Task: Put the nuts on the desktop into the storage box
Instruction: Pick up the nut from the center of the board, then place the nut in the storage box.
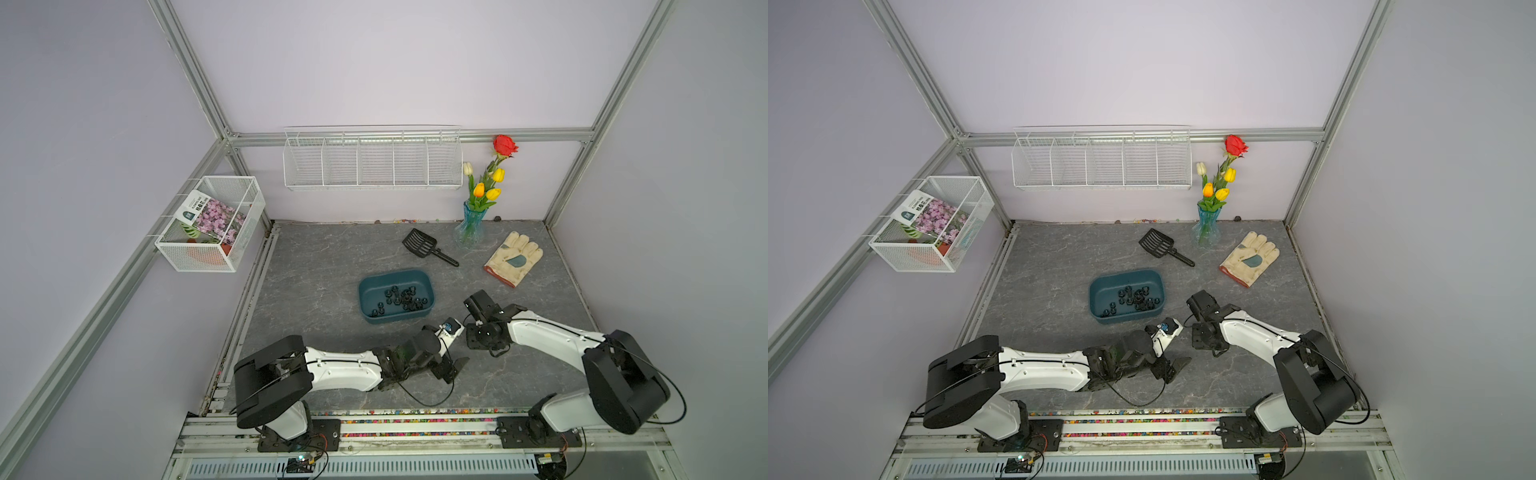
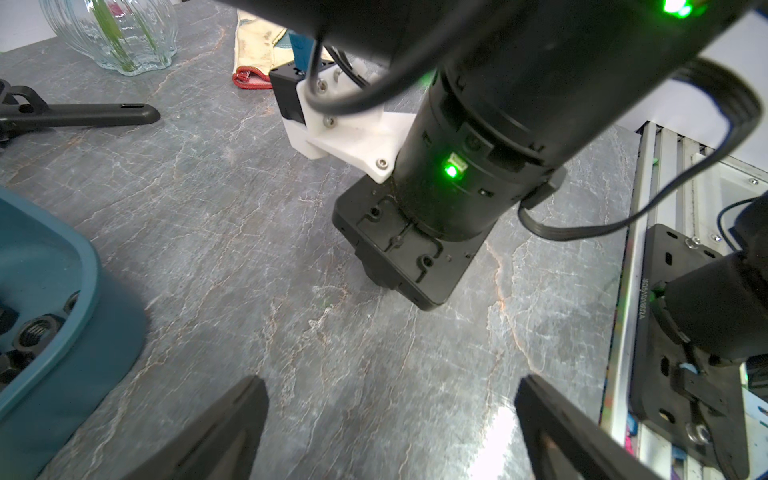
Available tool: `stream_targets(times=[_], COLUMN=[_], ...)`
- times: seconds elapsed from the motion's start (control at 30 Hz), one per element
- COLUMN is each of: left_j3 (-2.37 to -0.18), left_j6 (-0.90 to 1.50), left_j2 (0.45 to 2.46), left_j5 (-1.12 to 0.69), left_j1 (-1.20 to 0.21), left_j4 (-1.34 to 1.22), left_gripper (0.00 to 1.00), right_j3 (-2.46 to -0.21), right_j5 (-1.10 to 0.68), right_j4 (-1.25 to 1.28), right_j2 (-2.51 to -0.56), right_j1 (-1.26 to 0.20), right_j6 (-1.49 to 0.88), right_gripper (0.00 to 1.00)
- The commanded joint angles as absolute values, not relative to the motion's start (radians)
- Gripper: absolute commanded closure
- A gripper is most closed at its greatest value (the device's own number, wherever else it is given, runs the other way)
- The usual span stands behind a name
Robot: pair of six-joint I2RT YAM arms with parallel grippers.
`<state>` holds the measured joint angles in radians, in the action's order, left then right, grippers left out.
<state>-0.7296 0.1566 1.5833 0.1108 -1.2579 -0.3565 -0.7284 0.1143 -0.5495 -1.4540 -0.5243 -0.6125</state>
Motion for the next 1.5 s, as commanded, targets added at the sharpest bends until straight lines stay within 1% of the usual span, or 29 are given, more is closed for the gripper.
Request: stream_targets(times=[0.0, 0.17, 0.43, 0.67, 0.8, 1.1, 1.47], left_j3=[-0.754, -0.754, -0.741, -0.71, -0.7, -0.639, -0.557], left_j6=[0.17, 0.17, 0.169, 0.176, 0.158, 0.14, 0.139], left_j2=[1.601, 1.599, 1.581, 1.537, 1.502, 1.409, 1.304], left_j5=[0.104, 0.107, 0.131, 0.205, 0.218, 0.194, 0.219], left_j1=[-1.264, -1.266, -1.266, -1.262, -1.24, -1.125, -0.993], left_j4=[-0.368, -0.365, -0.375, -0.399, -0.394, -0.413, -0.417], left_gripper=[0.02, 0.02, 0.02, 0.02, 0.01, 0.01, 0.01], right_j3=[-0.709, -0.712, -0.725, -0.829, -0.911, -1.11, -1.39], right_j5=[0.101, 0.099, 0.098, 0.106, 0.106, 0.071, 0.067], right_j4=[-0.538, -0.538, -0.551, -0.602, -0.631, -0.673, -0.735], right_j2=[-1.473, -1.473, -1.468, -1.471, -1.487, -1.568, -1.767], right_j1=[-0.517, -0.516, -0.517, -0.517, -0.517, -0.524, -0.613], right_j6=[-0.623, -0.618, -0.611, -0.58, -0.555, -0.513, -0.468], right_gripper=[0.65, 0.72, 0.8, 0.81, 0.81, 0.81, 0.82])
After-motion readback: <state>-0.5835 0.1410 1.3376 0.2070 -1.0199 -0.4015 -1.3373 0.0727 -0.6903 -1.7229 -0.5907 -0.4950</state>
